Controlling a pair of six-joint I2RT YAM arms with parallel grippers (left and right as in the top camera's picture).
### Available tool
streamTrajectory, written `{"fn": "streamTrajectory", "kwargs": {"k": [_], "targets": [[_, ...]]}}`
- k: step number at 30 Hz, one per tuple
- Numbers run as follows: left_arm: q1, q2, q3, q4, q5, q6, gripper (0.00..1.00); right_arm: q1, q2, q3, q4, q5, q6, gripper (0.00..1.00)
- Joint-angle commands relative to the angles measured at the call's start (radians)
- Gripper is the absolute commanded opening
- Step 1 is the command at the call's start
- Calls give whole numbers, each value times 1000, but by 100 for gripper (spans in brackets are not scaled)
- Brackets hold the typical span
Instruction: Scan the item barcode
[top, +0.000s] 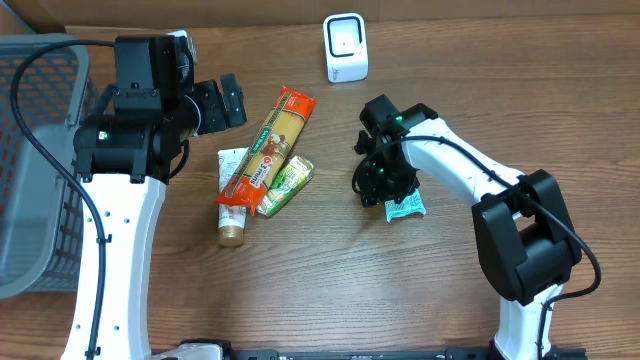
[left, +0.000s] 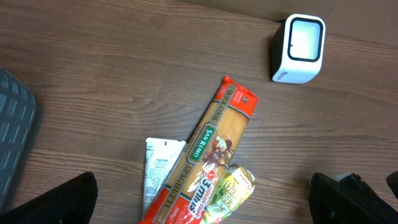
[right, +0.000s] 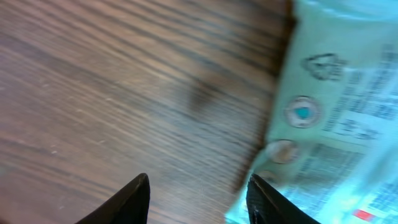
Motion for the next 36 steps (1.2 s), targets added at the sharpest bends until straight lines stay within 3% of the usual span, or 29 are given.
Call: {"fn": "streamTrajectory", "kwargs": {"k": [1, 7, 14, 18, 22, 31, 33, 36], "targets": [[-2, 0, 9, 1, -13, -13, 100, -13, -23, -6, -9, 71, 22, 51], [-2, 0, 9, 1, -13, -13, 100, -43, -23, -6, -58, 248, 73, 52], [-2, 0, 9, 1, -13, -13, 100, -121, -23, -6, -66, 268, 158, 51], [-2, 0, 9, 1, -13, -13, 100, -170, -23, -6, -80, 93, 172, 45], [-2, 0, 9, 1, -13, -13, 100, -178, -23, -8, -84, -56, 67, 50], [-2, 0, 9, 1, -13, -13, 99, -189, -23, -154, -15, 19, 31, 54], [-2, 0, 9, 1, -13, -13, 100, -198, -23, -159, -4, 15, 31, 52], [-2, 0, 9, 1, -13, -13, 100, -203, -23, -159, 3, 21, 29, 29]]}}
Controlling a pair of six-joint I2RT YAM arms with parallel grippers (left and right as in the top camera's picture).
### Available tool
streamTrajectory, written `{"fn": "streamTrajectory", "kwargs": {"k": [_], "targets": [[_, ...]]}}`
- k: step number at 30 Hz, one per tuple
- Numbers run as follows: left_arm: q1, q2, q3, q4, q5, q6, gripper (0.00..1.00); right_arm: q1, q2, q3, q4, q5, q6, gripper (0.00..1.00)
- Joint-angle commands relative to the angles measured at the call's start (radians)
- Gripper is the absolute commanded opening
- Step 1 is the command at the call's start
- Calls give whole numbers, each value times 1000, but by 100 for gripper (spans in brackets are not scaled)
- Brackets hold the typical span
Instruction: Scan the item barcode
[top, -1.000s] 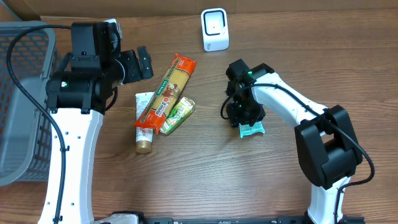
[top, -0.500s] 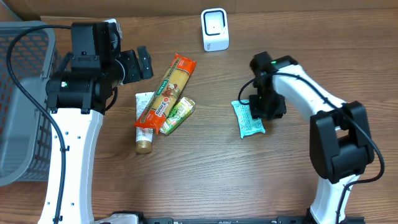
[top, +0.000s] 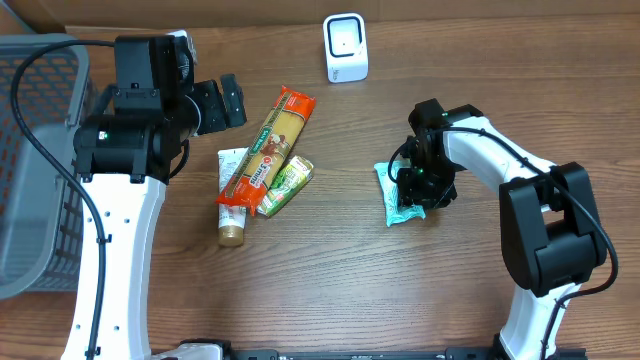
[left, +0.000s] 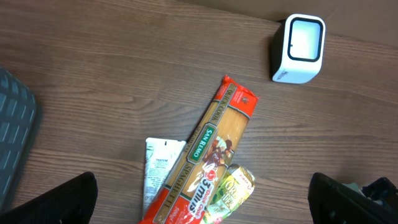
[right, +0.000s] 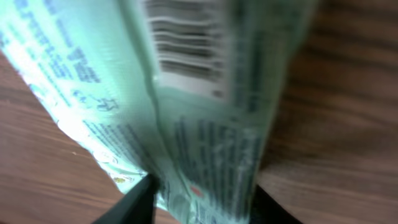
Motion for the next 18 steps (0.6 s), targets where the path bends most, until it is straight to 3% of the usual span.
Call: {"fn": "streamTrajectory", "kwargs": {"k": [1, 5, 12, 18], "targets": [[-2, 0, 9, 1, -13, -13, 100, -15, -8, -26, 13, 63, -13, 18], [-2, 0, 9, 2, -13, -13, 100, -23, -8, -26, 15, 243, -18, 11], [-2, 0, 9, 2, -13, -13, 100, -66, -8, -26, 203, 682, -39, 21], [-2, 0, 9, 2, -13, -13, 100, -84, -8, -4, 352, 713, -238, 35]]}}
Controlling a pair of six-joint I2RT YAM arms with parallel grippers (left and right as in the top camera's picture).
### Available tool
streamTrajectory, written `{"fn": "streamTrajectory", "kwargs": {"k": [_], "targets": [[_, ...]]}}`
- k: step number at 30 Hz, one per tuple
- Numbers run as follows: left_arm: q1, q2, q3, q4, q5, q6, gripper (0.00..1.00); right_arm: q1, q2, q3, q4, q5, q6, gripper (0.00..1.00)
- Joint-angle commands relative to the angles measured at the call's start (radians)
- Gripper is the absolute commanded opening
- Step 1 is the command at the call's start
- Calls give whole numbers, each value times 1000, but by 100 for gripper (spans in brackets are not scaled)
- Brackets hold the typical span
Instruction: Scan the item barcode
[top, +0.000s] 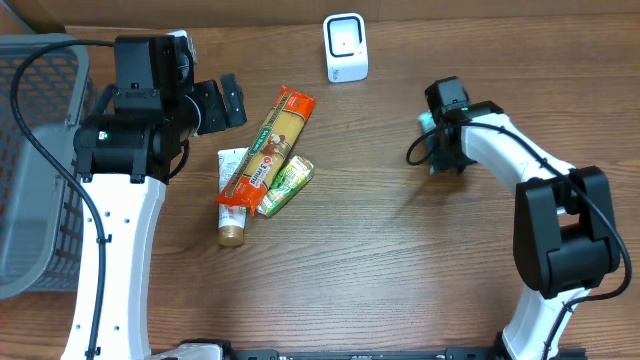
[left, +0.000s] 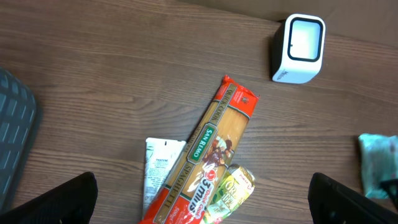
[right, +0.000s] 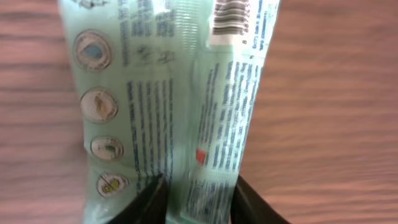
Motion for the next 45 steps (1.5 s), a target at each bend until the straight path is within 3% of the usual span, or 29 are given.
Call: {"fn": "streamTrajectory", "kwargs": {"k": [1, 5, 9, 14, 17, 22, 30, 37, 43, 45], "targets": [[-2, 0, 8, 1, -13, -13, 99, -8, 19, 18, -5, 106, -99, 35], [-2, 0, 8, 1, -13, -13, 100, -35, 1, 99, -83, 29, -48, 46], [-2, 0, 8, 1, -13, -13, 100, -70, -30, 157, -147, -189, -13, 55], [-2, 0, 8, 1, -13, -13, 99, -80, -35, 158, -99, -373, -14, 61], [-2, 0, 8, 1, -13, -13, 99, -80, -19, 145, 10, -359, 2, 62], [-2, 0, 8, 1, -13, -13, 99, -103, 55, 138, 174, -135, 323, 63], [-2, 0, 8, 1, -13, -13, 100, -146, 139, 138, 189, -144, 557, 52], [-2, 0, 8, 1, -13, -13, 100, -145, 158, 137, 193, -318, 504, 48], [-2, 0, 8, 1, -13, -13, 100, -140, 158, 137, 197, -821, 78, 48], [-2, 0, 8, 1, -13, -13, 100, -136, 158, 137, 168, -894, -23, 48]]}}
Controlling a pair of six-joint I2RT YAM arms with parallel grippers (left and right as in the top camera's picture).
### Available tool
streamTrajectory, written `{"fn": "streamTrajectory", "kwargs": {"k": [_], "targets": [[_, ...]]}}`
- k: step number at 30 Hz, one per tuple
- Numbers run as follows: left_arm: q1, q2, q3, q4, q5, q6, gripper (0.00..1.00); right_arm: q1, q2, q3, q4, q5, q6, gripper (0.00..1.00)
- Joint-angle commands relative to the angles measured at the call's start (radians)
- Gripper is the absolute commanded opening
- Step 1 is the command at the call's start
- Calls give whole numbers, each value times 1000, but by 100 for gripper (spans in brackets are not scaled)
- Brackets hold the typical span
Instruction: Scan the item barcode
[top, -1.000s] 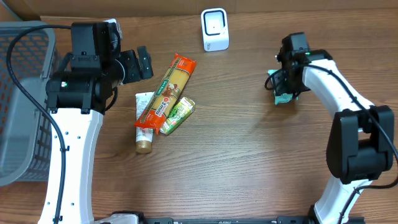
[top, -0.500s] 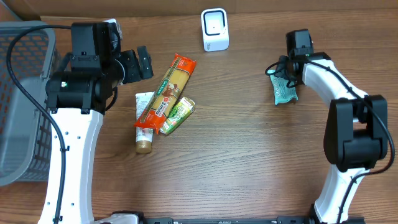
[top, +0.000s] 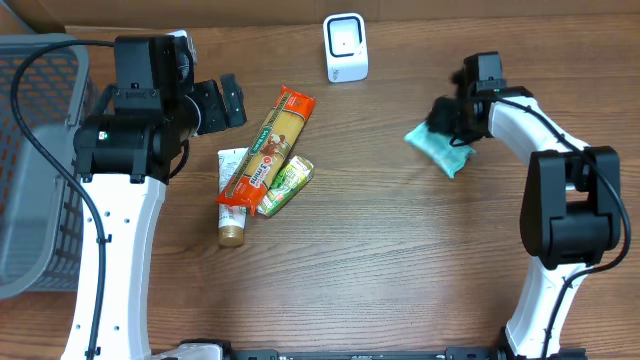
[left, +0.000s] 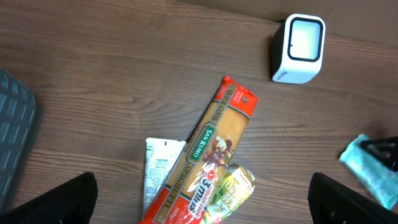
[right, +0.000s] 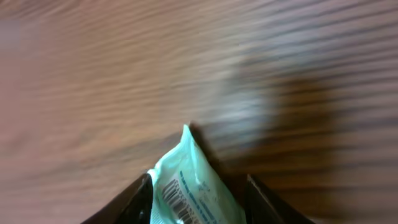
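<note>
A mint-green packet (top: 438, 148) hangs above the table right of centre, my right gripper (top: 458, 118) shut on it. In the right wrist view the packet (right: 198, 193) sits between the two dark fingers (right: 134, 202), a barcode showing on its lower part. The white scanner (top: 346, 47) stands at the back centre, also seen in the left wrist view as the scanner (left: 298, 49). The packet (left: 370, 175) shows at that view's right edge. My left gripper (left: 202, 199) is open, high above the left items, with nothing between its fingers.
A spaghetti pack (top: 267, 145), a white tube (top: 232, 197) and a yellow-green pouch (top: 286, 184) lie together left of centre. A grey basket (top: 35, 160) stands at the left edge. A cardboard wall runs along the back.
My right gripper has moved further right and back with the mint-green packet, which now juts out to the left below the gripper. The left arm and the other items have not moved.
My right gripper was open beside the green packet lying on the table. Then it was on the packet, still at the table. Then it held it raised further back, and now holds it right of the scanner.
</note>
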Motion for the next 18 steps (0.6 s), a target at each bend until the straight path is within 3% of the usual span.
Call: {"fn": "streamTrajectory", "kwargs": {"k": [1, 6, 10, 18], "targets": [[-2, 0, 9, 1, -13, -13, 100, 15, 16, 0, -39, -308, -302, 48], [-2, 0, 9, 1, -13, -13, 100, 21, 11, 31, -171, -364, -432, 56], [-2, 0, 9, 1, -13, -13, 100, 13, -25, 86, -245, -420, -436, 59], [-2, 0, 9, 1, -13, -13, 100, -94, -142, 149, -409, -289, -117, 67]]}}
